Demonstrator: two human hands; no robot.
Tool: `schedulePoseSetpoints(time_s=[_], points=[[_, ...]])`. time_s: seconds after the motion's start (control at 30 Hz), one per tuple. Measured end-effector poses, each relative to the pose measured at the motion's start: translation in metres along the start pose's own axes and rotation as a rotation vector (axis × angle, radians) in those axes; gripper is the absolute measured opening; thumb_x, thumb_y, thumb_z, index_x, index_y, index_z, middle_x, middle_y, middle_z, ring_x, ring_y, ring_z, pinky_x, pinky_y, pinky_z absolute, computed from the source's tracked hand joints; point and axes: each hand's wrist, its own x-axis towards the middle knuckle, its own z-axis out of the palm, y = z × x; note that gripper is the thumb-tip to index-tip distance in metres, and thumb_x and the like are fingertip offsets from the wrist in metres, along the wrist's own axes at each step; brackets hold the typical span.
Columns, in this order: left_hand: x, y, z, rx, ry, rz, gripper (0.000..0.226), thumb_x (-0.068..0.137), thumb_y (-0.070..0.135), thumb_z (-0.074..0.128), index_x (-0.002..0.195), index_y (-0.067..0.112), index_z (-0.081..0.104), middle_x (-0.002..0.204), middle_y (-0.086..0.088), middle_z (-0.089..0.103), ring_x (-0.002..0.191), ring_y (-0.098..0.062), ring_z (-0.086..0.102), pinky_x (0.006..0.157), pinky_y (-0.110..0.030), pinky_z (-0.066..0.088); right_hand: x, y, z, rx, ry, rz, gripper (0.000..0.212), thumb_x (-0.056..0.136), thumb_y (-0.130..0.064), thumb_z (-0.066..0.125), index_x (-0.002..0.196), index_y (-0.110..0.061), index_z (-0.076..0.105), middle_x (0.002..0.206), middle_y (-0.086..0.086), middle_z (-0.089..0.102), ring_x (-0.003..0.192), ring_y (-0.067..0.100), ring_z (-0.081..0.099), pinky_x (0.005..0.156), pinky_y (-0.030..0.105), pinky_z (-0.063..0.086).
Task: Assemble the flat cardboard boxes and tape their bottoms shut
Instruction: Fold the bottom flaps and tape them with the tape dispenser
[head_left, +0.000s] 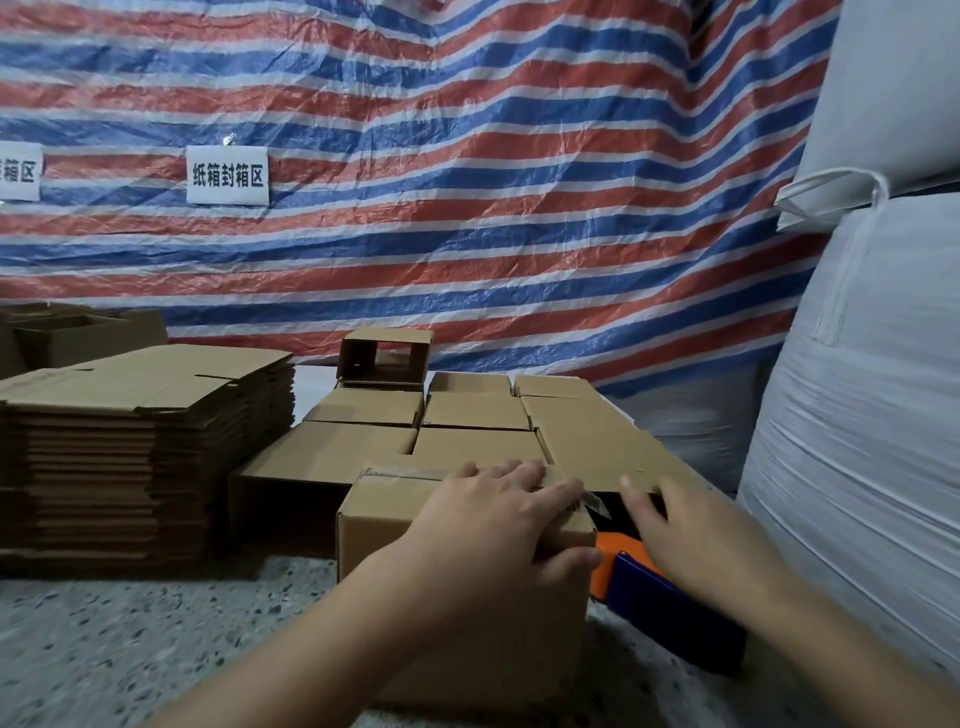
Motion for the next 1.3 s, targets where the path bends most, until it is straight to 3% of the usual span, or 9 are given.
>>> schedulePoseSetpoints(time_s=[0.1, 0.23, 0.47, 0.57, 0.7, 0.9, 1.03, 1.13, 1.3], points=[[0.000, 0.001, 0.000, 0.013, 0.009, 0.002, 0.068, 0.092, 0.072, 0.024, 0.151, 0.039, 0.020, 0.158, -0.001, 0.031, 0.145, -0.020, 0.029, 0.117, -0.045, 0.022, 0.015, -0.029, -0.019, 0.557, 0.004, 0.011, 0.052, 0.102, -0.061, 0.022, 0.095, -0.025, 0.059, 0.101, 0.000, 0.065, 0.091, 0.012, 0.059, 0.071, 0.031, 0.042], [-0.001, 0.001, -0.001, 0.032, 0.021, 0.009, 0.067, 0.093, 0.071, 0.024, 0.151, 0.038, 0.022, 0.154, 0.000, 0.035, 0.142, -0.019, 0.031, 0.115, -0.043, 0.026, 0.029, -0.061, -0.016, 0.771, -0.070, 0.044, 0.040, 0.107, -0.048, 0.027, 0.116, -0.025, 0.059, 0.113, -0.005, 0.061, 0.107, 0.015, 0.055, 0.087, 0.034, 0.041], [-0.002, 0.004, -0.002, 0.022, 0.049, 0.002, 0.073, 0.094, 0.068, 0.028, 0.154, 0.028, 0.018, 0.156, -0.001, 0.034, 0.144, -0.019, 0.028, 0.116, -0.044, 0.025, 0.023, -0.073, 0.018, 0.965, -0.152, 0.275, 0.042, 0.106, -0.040, 0.034, 0.101, -0.015, 0.067, 0.098, 0.009, 0.071, 0.091, 0.021, 0.064, 0.075, 0.034, 0.047], [-0.001, 0.004, -0.001, 0.016, 0.048, -0.012, 0.078, 0.094, 0.069, 0.029, 0.155, 0.021, 0.017, 0.158, -0.003, 0.031, 0.145, -0.020, 0.026, 0.117, -0.043, 0.022, 0.014, -0.071, 0.027, 1.143, -0.246, 0.380, 0.043, 0.105, -0.038, 0.041, 0.088, -0.014, 0.071, 0.066, 0.005, 0.072, 0.068, 0.019, 0.069, 0.058, 0.029, 0.049], [-0.002, 0.002, 0.000, -0.005, 0.042, -0.021, 0.083, 0.092, 0.072, 0.030, 0.154, 0.018, 0.019, 0.159, -0.003, 0.029, 0.146, -0.019, 0.025, 0.119, -0.042, 0.017, -0.005, -0.069, 0.042, 1.359, -0.352, 0.437, 0.037, 0.104, -0.035, 0.049, 0.090, -0.009, 0.072, 0.062, 0.008, 0.072, 0.051, 0.018, 0.071, 0.041, 0.023, 0.052], [-0.006, -0.001, -0.003, -0.154, 0.162, -0.021, 0.079, 0.091, 0.073, 0.034, 0.153, 0.028, 0.017, 0.164, 0.004, 0.012, 0.149, -0.013, 0.015, 0.118, -0.034, 0.014, -0.009, -0.074, 0.029, 1.226, -0.301, 0.411, 0.036, 0.107, -0.030, 0.043, 0.100, -0.005, 0.068, 0.086, 0.017, 0.070, 0.083, 0.030, 0.066, 0.069, 0.029, 0.055], [-0.020, -0.007, -0.009, -0.336, 0.473, -0.030, 0.064, 0.092, 0.065, 0.032, 0.145, 0.029, 0.037, 0.154, 0.012, 0.032, 0.137, -0.002, 0.033, 0.113, -0.023, 0.031, -0.006, -0.079, 0.013, 1.206, -0.210, 0.356, 0.045, 0.108, -0.044, 0.032, 0.105, -0.012, 0.064, 0.107, 0.021, 0.069, 0.105, 0.036, 0.065, 0.096, 0.051, 0.052], [-0.038, -0.024, -0.006, -0.414, 0.672, -0.166, 0.057, 0.093, 0.061, 0.033, 0.137, 0.027, 0.046, 0.141, 0.017, 0.044, 0.125, 0.006, 0.038, 0.101, -0.011, 0.029, -0.012, -0.078, 0.011, 1.177, -0.144, 0.238, 0.048, 0.109, -0.044, 0.029, 0.114, -0.011, 0.063, 0.108, 0.015, 0.069, 0.101, 0.027, 0.065, 0.081, 0.039, 0.051], [-0.080, -0.059, 0.028, -0.632, 0.703, -0.502, 0.063, 0.092, 0.065, 0.036, 0.146, 0.034, 0.036, 0.137, 0.026, 0.038, 0.127, 0.008, 0.035, 0.105, -0.022, 0.032, -0.045, -0.060, 0.027, 1.030, -0.027, -0.060, 0.065, 0.097, -0.068, 0.023, 0.147, -0.033, 0.044, 0.148, -0.012, 0.048, 0.132, 0.000, 0.044, 0.106, 0.023, 0.035]])
